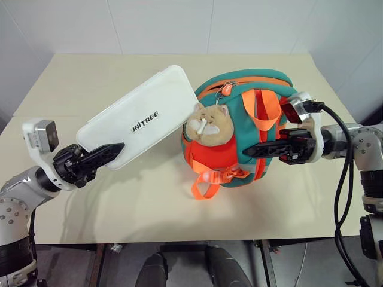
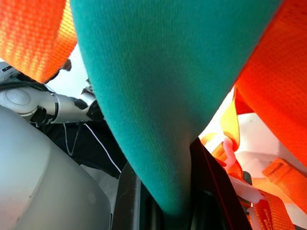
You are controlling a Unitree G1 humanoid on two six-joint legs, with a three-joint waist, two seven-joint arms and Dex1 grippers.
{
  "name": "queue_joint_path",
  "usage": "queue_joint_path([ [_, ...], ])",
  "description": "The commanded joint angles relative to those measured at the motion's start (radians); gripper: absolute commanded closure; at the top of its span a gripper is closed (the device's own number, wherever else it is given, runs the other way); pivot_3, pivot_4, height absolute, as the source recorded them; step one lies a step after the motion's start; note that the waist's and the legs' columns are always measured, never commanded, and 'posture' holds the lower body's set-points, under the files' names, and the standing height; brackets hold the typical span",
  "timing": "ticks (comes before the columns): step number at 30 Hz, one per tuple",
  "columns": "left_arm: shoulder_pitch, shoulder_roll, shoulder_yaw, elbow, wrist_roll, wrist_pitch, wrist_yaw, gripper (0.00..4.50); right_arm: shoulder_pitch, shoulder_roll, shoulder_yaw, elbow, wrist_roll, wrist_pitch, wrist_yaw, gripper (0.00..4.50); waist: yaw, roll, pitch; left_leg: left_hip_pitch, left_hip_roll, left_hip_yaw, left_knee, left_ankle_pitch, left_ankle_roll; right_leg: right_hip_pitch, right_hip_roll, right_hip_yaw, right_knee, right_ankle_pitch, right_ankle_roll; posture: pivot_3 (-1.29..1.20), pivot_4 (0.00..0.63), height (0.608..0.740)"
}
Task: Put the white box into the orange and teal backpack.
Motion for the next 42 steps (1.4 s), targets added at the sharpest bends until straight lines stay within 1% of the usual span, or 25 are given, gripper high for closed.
queue_joint_path([
  [1,-0.085,0.003,-0.079,0.068,0.115,-0.132,-0.060,3.17,0.009,0.001,-0.026,-0.052,0.035,0.011,-0.001,4.48,0.001,0.000,0.000,0.000,0.000,0.000,0.000,0.000,0.000,0.000,0.000,0.000,0.000,0.000,0.000,0.00,0.150,0.740],
  [5,-0.190,-0.022,-0.122,0.171,0.174,-0.219,-0.100,3.17,0.051,-0.012,-0.062,-0.098,0.058,0.028,-0.020,4.48,0.001,0.000,0.000,0.000,0.000,0.000,0.000,0.000,0.000,0.000,0.000,0.000,-0.001,0.000,0.001,0.00,0.150,0.740],
  [15,-0.319,0.008,-0.206,0.340,0.283,-0.279,-0.234,3.17,0.134,-0.020,-0.136,-0.167,0.112,0.046,-0.081,4.48,0.002,0.000,0.000,-0.001,0.000,0.000,0.000,-0.001,0.001,0.000,0.000,0.000,0.000,0.000,0.001,0.00,0.150,0.740],
  [17,-0.337,0.008,-0.219,0.371,0.311,-0.309,-0.250,3.17,0.141,-0.020,-0.139,-0.173,0.120,0.047,-0.090,4.48,0.002,0.000,0.000,-0.001,0.000,0.000,0.000,-0.001,0.001,0.000,0.000,0.000,0.000,0.000,0.001,0.00,0.150,0.740],
  [21,-0.459,-0.017,-0.274,0.511,0.426,-0.461,-0.280,3.17,0.160,-0.024,-0.150,-0.195,0.141,0.046,-0.093,4.48,0.010,0.000,0.000,-0.001,0.000,-0.001,0.001,-0.001,0.001,0.000,0.000,-0.001,0.000,0.000,0.001,0.00,0.150,0.740],
  [27,-0.551,-0.023,-0.335,0.634,0.518,-0.585,-0.383,3.17,0.179,-0.034,-0.153,-0.223,0.163,0.047,-0.092,4.48,0.012,0.000,0.000,-0.001,0.000,-0.001,0.000,-0.001,0.001,0.000,0.000,-0.001,0.000,0.000,0.001,0.00,0.150,0.740],
  [37,-0.672,-0.017,-0.419,0.792,0.632,-0.702,-0.568,3.17,0.180,-0.043,-0.147,-0.231,0.176,0.036,-0.086,4.48,0.026,0.000,0.000,-0.002,0.000,-0.001,0.000,-0.001,0.002,-0.001,0.000,-0.001,0.000,0.000,0.001,0.00,0.150,0.740],
  [40,-0.751,-0.025,-0.480,0.858,0.683,-0.715,-0.614,3.17,0.179,-0.048,-0.140,-0.232,0.177,0.033,-0.075,4.48,0.026,0.000,0.000,-0.003,0.000,-0.001,0.000,-0.001,0.002,-0.001,0.000,-0.001,0.000,-0.001,0.002,0.00,0.150,0.740],
  [42,-0.810,-0.049,-0.505,0.905,0.702,-0.730,-0.617,3.17,0.175,-0.047,-0.133,-0.230,0.173,0.029,-0.070,4.48,0.026,0.000,0.000,-0.004,0.000,-0.001,0.001,-0.001,0.002,-0.002,0.000,-0.002,0.001,-0.001,0.002,0.00,0.150,0.740],
])
